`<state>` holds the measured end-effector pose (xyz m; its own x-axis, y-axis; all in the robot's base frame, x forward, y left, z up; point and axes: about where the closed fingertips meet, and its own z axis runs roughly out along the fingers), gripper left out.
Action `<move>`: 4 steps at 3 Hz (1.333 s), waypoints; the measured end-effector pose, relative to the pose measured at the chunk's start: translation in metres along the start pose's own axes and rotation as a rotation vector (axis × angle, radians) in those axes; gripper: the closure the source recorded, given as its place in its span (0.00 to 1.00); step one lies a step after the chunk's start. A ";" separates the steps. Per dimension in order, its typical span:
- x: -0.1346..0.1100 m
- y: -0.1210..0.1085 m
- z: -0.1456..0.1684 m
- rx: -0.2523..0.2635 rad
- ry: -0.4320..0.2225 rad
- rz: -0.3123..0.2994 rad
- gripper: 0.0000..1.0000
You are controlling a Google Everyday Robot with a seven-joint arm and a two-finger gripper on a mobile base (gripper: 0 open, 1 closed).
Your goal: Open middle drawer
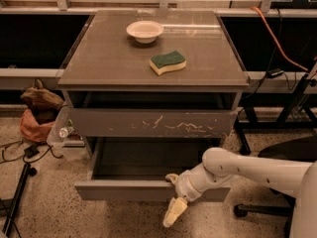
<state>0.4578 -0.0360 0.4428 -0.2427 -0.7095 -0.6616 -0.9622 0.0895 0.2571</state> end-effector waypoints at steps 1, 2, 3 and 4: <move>0.000 0.000 0.001 -0.004 -0.001 0.001 0.00; 0.000 0.016 0.010 -0.044 -0.014 0.008 0.00; -0.002 0.017 0.008 -0.043 -0.015 0.008 0.00; -0.002 0.033 0.008 -0.050 -0.016 0.006 0.00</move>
Offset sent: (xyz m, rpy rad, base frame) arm -0.0657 0.0266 -0.0116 0.0873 0.1297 0.0704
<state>0.4261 -0.0261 0.4469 -0.2512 -0.6979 -0.6707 -0.9534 0.0589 0.2958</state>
